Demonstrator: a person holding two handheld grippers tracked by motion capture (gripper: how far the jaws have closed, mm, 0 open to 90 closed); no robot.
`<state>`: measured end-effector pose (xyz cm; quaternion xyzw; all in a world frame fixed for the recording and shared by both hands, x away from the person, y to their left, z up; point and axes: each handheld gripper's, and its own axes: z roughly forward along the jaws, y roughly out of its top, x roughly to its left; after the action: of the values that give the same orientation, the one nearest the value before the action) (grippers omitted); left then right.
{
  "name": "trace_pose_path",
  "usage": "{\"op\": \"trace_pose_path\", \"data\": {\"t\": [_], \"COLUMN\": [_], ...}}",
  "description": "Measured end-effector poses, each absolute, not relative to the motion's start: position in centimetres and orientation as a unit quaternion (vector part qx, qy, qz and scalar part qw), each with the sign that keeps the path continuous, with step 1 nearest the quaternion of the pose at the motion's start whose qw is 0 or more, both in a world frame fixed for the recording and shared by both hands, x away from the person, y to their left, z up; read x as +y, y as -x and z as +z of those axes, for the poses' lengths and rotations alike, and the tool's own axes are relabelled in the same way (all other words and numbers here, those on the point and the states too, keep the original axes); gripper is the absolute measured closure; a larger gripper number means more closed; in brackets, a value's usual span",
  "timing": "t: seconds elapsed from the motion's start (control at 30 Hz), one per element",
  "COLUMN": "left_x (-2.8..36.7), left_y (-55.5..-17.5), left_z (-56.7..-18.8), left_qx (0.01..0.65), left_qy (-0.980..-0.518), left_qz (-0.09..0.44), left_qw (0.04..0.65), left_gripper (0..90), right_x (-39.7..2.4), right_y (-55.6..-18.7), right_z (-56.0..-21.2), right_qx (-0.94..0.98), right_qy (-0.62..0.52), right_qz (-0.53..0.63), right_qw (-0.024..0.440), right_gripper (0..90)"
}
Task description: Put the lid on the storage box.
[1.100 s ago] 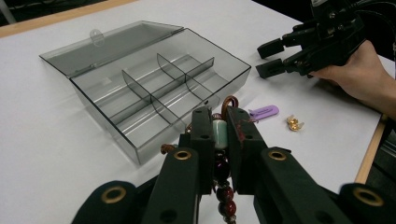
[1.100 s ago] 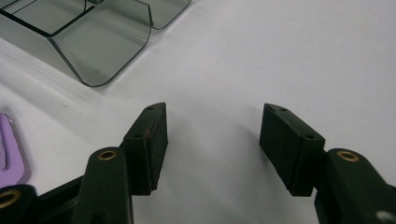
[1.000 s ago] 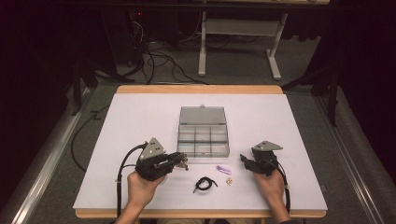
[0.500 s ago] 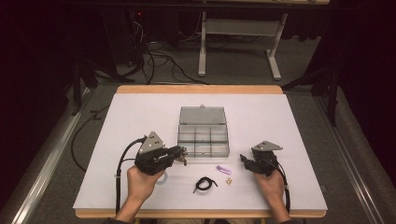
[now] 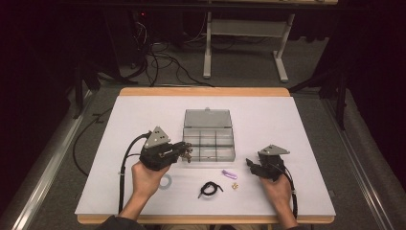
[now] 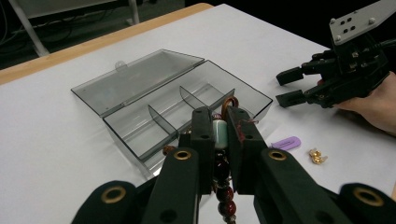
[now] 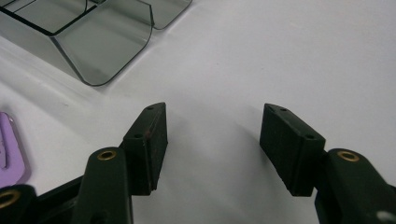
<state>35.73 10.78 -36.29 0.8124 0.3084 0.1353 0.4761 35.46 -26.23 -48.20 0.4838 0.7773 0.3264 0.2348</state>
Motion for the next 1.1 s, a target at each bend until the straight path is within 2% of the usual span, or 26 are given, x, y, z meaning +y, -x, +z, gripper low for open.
{"op": "trace_pose_path", "data": {"t": [1.1], "left_x": [9.4], "left_y": [-40.5], "left_z": [-37.0], "left_qx": [0.340], "left_qy": [-0.812], "left_qz": [0.146], "left_qw": [0.452], "left_gripper": [82.4], "right_x": [-26.2], "right_y": [-35.4], "right_z": [-48.2], "right_qx": [0.779], "right_qy": [-0.481], "right_qz": [0.326], "right_qw": [0.236], "right_gripper": [42.0]}}
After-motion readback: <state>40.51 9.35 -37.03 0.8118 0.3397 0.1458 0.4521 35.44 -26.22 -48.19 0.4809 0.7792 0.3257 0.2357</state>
